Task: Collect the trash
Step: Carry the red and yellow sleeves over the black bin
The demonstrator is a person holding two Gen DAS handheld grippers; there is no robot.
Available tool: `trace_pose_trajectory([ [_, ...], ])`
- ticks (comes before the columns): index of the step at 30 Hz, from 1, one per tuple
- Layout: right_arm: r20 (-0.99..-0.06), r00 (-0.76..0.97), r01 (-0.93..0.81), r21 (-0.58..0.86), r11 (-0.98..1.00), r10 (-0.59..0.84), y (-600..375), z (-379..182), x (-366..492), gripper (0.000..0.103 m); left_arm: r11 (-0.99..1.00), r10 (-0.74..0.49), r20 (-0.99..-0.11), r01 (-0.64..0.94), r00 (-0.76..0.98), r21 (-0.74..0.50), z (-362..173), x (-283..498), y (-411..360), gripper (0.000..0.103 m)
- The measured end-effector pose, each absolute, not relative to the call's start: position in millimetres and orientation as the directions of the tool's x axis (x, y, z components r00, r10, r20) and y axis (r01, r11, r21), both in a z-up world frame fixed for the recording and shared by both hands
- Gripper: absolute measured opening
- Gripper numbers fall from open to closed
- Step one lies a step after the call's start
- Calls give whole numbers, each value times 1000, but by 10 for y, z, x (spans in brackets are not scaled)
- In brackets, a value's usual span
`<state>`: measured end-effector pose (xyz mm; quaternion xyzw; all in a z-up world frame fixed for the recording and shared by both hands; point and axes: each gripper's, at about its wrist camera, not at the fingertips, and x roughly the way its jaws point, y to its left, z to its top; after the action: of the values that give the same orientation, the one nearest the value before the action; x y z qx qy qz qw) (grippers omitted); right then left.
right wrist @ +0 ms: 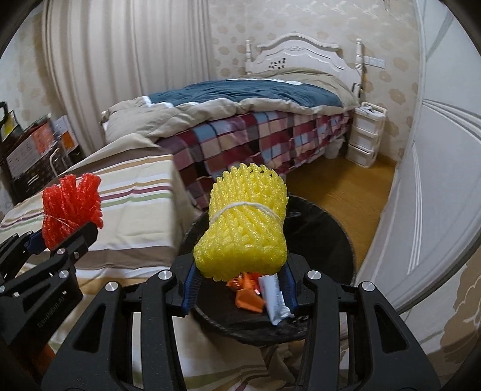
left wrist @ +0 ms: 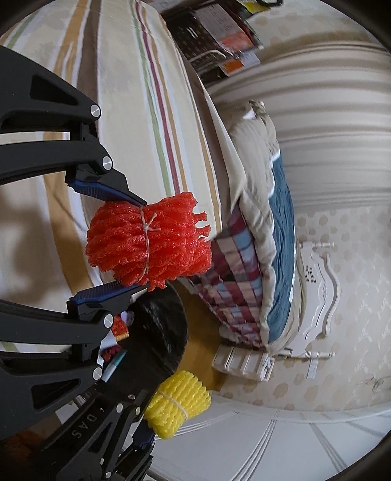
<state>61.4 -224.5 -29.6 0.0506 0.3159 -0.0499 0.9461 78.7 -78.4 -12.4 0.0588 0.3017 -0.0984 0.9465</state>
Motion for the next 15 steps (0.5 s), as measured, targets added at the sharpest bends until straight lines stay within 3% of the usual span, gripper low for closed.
trace_pose_trajectory([
  [15,-606,790,183,85,979,-95,-2664,-387,886,43,961,-171,-613,268,771,69,-247,1157,-1296,49],
])
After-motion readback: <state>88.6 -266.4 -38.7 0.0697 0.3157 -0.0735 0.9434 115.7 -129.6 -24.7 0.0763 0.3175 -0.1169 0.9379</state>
